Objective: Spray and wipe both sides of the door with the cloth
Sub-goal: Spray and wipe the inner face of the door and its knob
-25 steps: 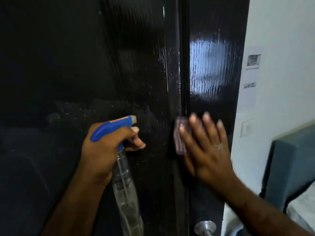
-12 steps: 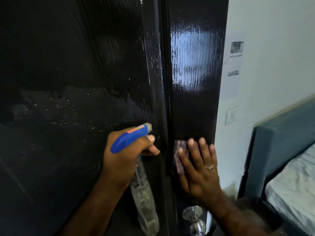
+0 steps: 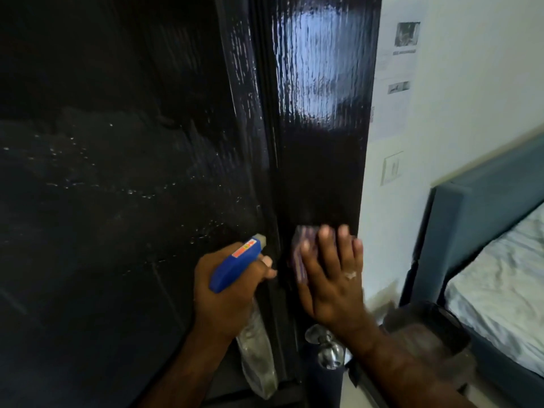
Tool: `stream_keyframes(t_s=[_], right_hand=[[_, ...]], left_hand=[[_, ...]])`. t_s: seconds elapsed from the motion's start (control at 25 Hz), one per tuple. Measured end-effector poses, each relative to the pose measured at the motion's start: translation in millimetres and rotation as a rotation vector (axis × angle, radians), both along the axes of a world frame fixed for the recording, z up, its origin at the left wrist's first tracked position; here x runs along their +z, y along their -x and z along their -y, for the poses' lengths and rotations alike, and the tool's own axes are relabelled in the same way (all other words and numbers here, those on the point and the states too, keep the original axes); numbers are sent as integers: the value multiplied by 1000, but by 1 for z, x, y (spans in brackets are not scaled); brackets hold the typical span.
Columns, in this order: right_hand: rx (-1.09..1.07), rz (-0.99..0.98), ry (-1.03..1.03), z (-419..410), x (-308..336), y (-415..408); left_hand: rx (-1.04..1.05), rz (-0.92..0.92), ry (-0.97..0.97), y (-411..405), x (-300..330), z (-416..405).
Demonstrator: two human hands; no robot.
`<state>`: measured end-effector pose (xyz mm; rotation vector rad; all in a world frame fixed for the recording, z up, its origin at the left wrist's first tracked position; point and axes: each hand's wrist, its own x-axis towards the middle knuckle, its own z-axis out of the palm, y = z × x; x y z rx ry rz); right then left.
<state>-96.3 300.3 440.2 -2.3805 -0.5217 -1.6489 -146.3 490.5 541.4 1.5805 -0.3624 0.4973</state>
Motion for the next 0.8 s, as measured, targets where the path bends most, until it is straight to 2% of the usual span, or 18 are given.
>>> stream_keyframes(t_s=[0.04,0.12,0.24,0.32,0.4,0.52,0.6,0.68,0.8], right_hand=[[-18,-20,29,3,-14,2],[-9,27,45,0,10,1],[8,150,-187,-15,120,-5],[-12,186,-265,-21,162,-12],[2,155,-197,-21,125,-11],[-12,-23,102,-9,-13,9],[-30,-26,328,11,-44,11],[51,64,370,17,0,2],[39,143,-5,13,110,-9]], left_hand=[[-1,-14,8,2,-4,-2],[-22,-35,40,7,-4,-9],[-32,-44,58,7,2,-11],[-24,-42,78,8,2,-7],[-15,-28,55,8,-3,-4],[8,-74,12,12,-20,-6],[27,-109,19,13,-28,-5],[30,-111,39,11,-32,-2],[1,-94,54,9,-29,3]])
